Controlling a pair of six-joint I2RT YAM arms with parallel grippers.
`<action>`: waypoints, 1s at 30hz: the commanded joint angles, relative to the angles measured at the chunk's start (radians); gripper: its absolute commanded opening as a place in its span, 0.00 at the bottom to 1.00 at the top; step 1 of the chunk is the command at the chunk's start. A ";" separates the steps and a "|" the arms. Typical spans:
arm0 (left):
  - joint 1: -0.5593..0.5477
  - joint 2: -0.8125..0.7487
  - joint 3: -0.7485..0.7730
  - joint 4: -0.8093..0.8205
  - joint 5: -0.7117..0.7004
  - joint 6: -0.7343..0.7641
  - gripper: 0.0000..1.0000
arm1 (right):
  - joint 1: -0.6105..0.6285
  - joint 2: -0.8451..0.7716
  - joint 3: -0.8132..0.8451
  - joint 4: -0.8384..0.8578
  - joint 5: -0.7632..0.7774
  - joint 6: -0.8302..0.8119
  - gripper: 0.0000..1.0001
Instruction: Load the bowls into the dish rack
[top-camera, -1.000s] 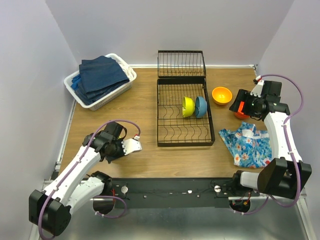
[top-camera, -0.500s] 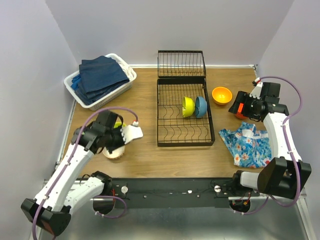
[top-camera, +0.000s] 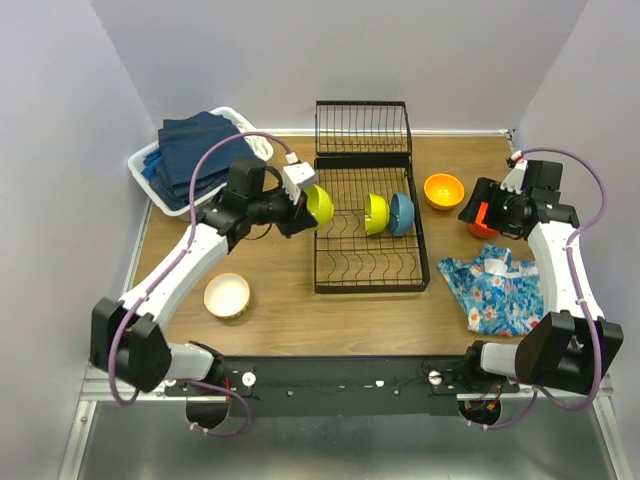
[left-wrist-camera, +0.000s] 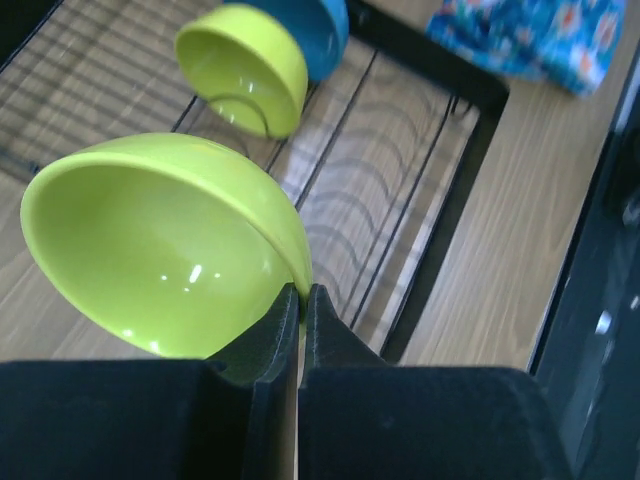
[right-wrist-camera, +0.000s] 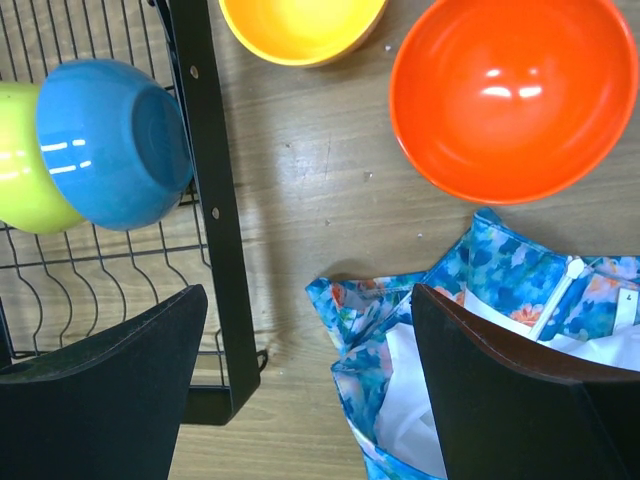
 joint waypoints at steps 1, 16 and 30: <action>0.003 0.102 -0.052 0.594 0.161 -0.425 0.00 | -0.007 -0.009 0.031 -0.002 0.030 0.001 0.91; 0.018 0.523 -0.140 1.371 0.186 -1.151 0.00 | -0.007 0.010 0.023 -0.021 0.077 -0.033 0.91; 0.020 0.794 -0.028 1.579 0.238 -1.332 0.00 | -0.007 0.094 0.071 -0.028 0.100 -0.053 0.91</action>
